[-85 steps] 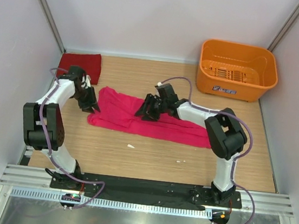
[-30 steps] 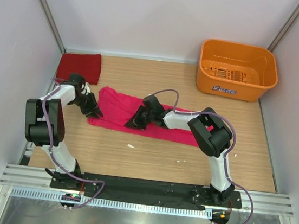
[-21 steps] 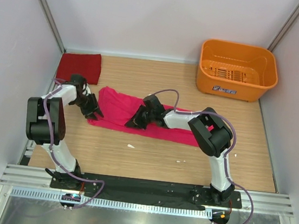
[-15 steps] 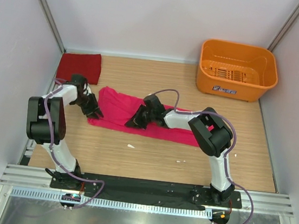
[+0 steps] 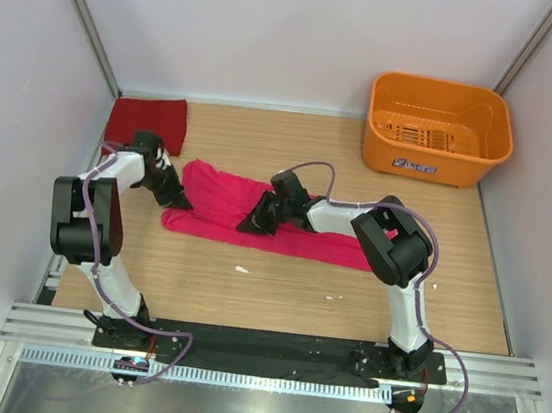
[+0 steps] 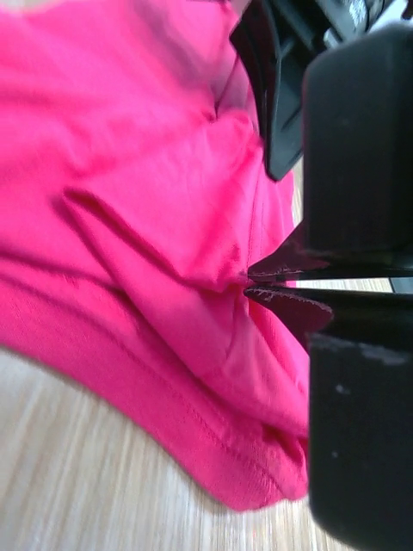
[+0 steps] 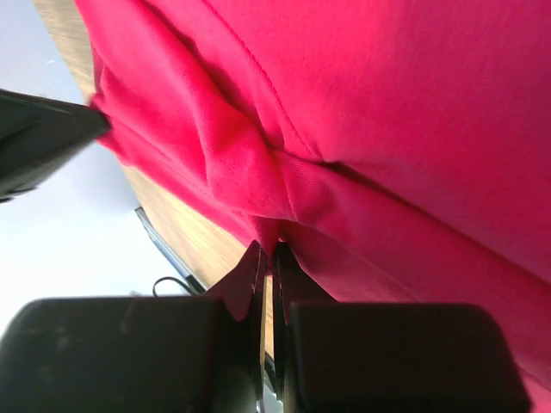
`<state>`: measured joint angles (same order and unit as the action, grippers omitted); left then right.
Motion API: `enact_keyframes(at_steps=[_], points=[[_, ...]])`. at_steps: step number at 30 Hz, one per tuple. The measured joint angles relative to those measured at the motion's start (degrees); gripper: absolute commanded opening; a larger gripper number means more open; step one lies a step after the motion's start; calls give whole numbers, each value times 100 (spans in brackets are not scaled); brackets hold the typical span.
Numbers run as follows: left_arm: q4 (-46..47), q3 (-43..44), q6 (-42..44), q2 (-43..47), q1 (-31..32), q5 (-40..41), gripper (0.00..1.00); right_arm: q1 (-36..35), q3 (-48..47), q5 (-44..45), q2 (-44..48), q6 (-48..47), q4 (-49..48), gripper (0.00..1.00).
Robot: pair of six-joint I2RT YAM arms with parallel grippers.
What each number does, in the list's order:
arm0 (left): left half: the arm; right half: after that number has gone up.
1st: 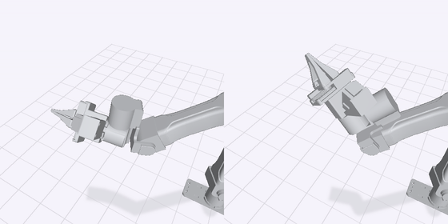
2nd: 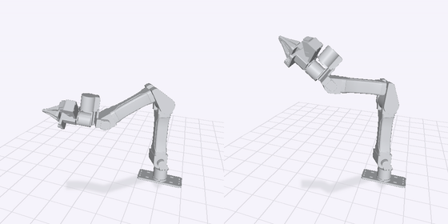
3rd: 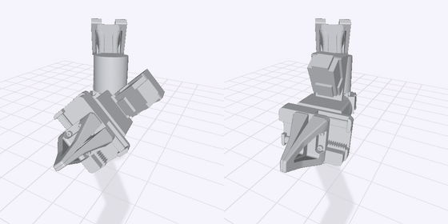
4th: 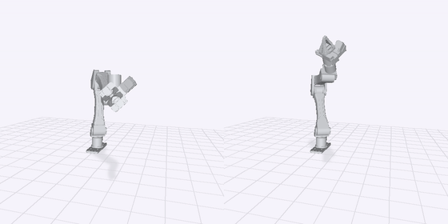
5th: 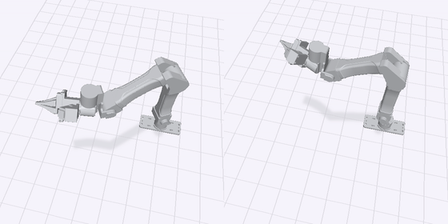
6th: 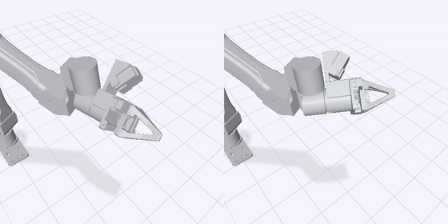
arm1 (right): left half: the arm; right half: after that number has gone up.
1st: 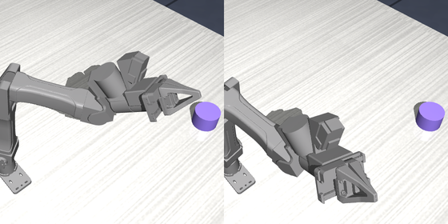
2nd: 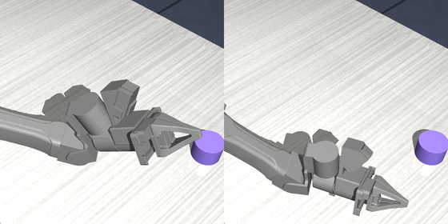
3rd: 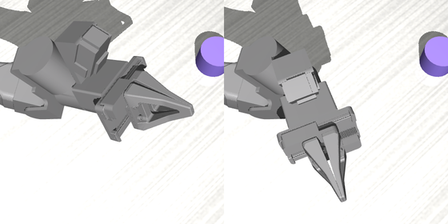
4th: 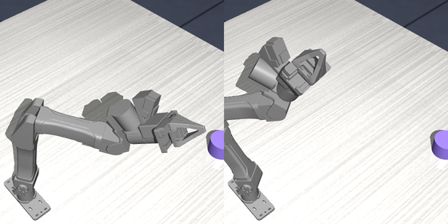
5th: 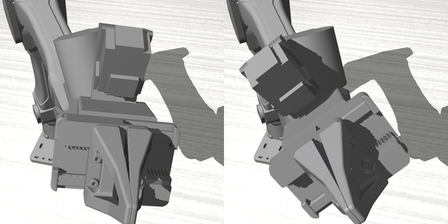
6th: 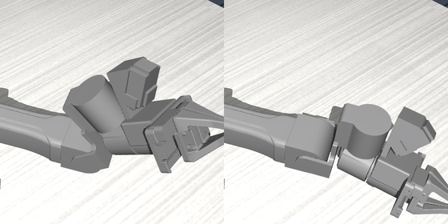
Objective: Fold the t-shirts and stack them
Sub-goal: Fold the tshirt
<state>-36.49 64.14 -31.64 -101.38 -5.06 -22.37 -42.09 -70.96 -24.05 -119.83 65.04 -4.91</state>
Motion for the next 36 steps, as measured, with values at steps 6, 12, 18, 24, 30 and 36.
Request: enact_keyframes(at_steps=[6, 12, 18, 24, 30, 36], points=[[-48, 581, -251, -2, 76, -127, 0, 146, -358, 7, 0, -503, 507, 1], [17, 1370, -400, -249, 175, -221, 0, 387, -933, -13, -9, -835, 763, 1], [122, 1718, -505, -787, 223, -236, 0, 680, -1366, -155, -334, -944, 824, 2], [155, 2024, -597, -1307, 280, -313, 4, 861, -1674, -358, -809, -966, 949, 9], [245, 2365, -675, -1615, 448, -413, 10, 901, -1679, -476, -844, -968, 1012, 16], [348, 2704, -697, -1853, 811, -417, 39, 1023, -1679, -492, -844, -999, 1016, 26]])
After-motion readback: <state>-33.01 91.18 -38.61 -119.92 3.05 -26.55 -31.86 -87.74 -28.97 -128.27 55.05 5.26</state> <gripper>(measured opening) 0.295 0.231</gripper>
